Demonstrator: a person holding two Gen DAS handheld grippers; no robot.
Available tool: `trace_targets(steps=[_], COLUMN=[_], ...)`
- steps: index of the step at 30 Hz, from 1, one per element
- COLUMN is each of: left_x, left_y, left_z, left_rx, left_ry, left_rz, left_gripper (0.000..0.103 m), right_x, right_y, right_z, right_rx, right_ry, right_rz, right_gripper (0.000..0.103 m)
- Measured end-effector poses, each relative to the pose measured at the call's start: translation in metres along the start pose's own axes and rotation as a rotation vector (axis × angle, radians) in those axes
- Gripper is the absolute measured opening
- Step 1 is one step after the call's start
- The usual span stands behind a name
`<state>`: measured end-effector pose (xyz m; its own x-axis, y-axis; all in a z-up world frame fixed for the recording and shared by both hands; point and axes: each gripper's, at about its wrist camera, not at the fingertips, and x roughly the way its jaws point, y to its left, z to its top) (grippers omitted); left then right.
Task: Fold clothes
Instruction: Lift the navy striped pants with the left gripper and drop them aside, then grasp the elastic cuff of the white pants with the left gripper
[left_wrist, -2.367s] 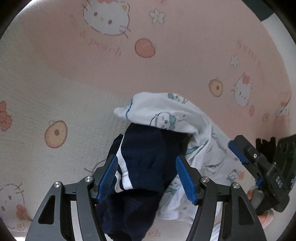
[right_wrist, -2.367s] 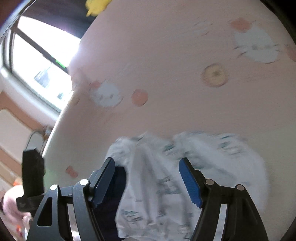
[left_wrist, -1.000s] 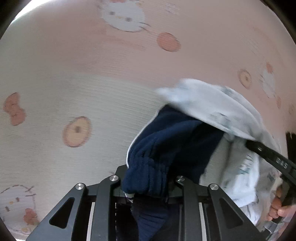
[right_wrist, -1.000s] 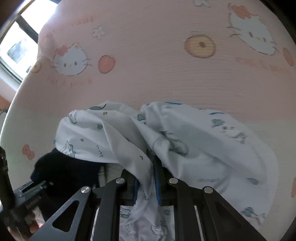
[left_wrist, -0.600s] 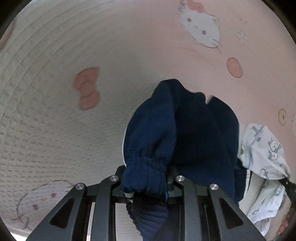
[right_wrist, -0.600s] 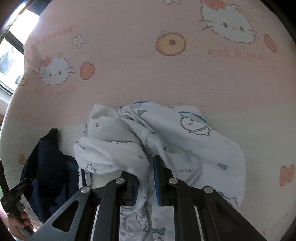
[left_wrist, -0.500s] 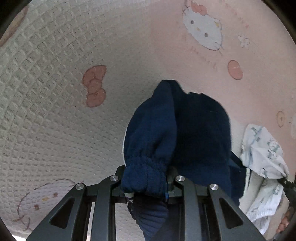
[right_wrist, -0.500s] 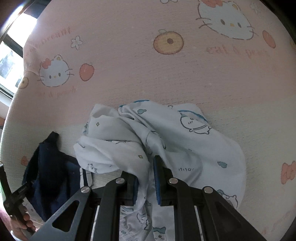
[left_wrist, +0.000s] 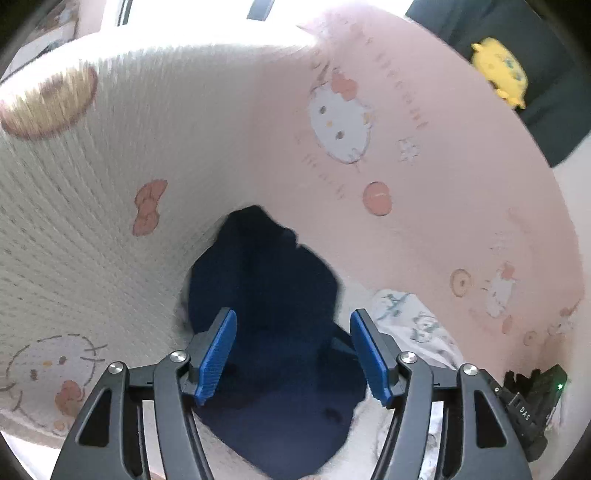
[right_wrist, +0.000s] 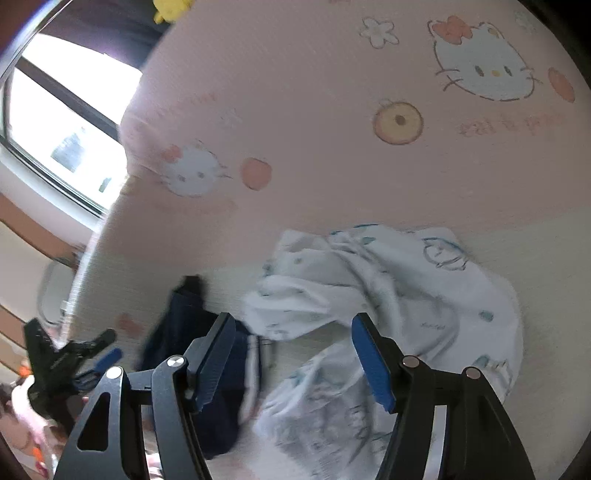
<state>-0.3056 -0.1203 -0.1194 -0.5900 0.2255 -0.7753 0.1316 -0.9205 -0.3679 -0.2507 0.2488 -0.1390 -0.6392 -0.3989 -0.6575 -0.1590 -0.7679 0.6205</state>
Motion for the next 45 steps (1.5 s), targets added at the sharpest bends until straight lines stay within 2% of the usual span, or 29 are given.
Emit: trace_targets(steps=[3, 9, 13, 15, 18, 19, 21, 26, 30, 33, 35, 40, 45], left_x=[-0.008, -0.063, -0.086, -0.093, -0.093, -0.091, -0.084, -0.045, -0.015, 0.014, 0.029, 0.055, 0.069], left_y=[-0.013, -0.042, -0.063, -0.077, -0.104, -0.113, -0.130, -0.145, -0.145, -0.141, -0.136, -0.120, -0.119], left_z=[-0.007, -0.047, -0.071, -0.079, -0.085, -0.088, -0.096, -0.124, -0.144, -0.147, -0.146, -0.147, -0.157], left_rx=[0.060, 0.164, 0.185, 0.200, 0.173, 0.165, 0.156, 0.123, 0.178, 0.198, 0.157, 0.009, -0.009], left_ry=[-0.016, -0.038, -0.044, -0.056, -0.081, -0.081, -0.069, 0.004, 0.052, 0.102, 0.146, 0.239, 0.257], left_rz=[-0.011, -0.099, -0.172, -0.184, -0.130, -0.127, -0.147, -0.199, -0.148, -0.067, -0.073, -0.164, -0.154], left_gripper=[0.061, 0.061, 0.061, 0.062, 0.064, 0.064, 0.064, 0.064, 0.064, 0.064, 0.064, 0.064, 0.064], right_x=[-0.012, -0.059, -0.086, -0.097, -0.115, -0.119, -0.118, -0.108, -0.096, -0.084, -0.076, -0.059, -0.040], right_y=[0.001, 0.019, 0.021, 0.019, 0.016, 0.014, 0.005, -0.024, -0.057, -0.074, -0.078, -0.084, -0.093], right_z=[-0.014, -0.048, -0.062, -0.067, -0.075, -0.077, -0.071, -0.050, -0.053, -0.061, -0.063, -0.062, -0.071], right_rx=[0.010, -0.093, -0.095, -0.082, -0.062, -0.054, -0.046, -0.037, 0.069, 0.124, 0.134, 0.166, 0.201], right_ry=[-0.016, -0.015, -0.041, -0.052, -0.069, -0.069, -0.037, 0.009, 0.061, 0.122, 0.152, 0.174, 0.238], right_rz=[0.059, -0.003, 0.011, 0.029, 0.056, 0.063, 0.056, -0.030, 0.013, -0.002, 0.016, 0.029, 0.022], right_gripper=[0.071, 0.071, 0.071, 0.072, 0.074, 0.078, 0.078, 0.078, 0.078, 0.078, 0.078, 0.078, 0.078])
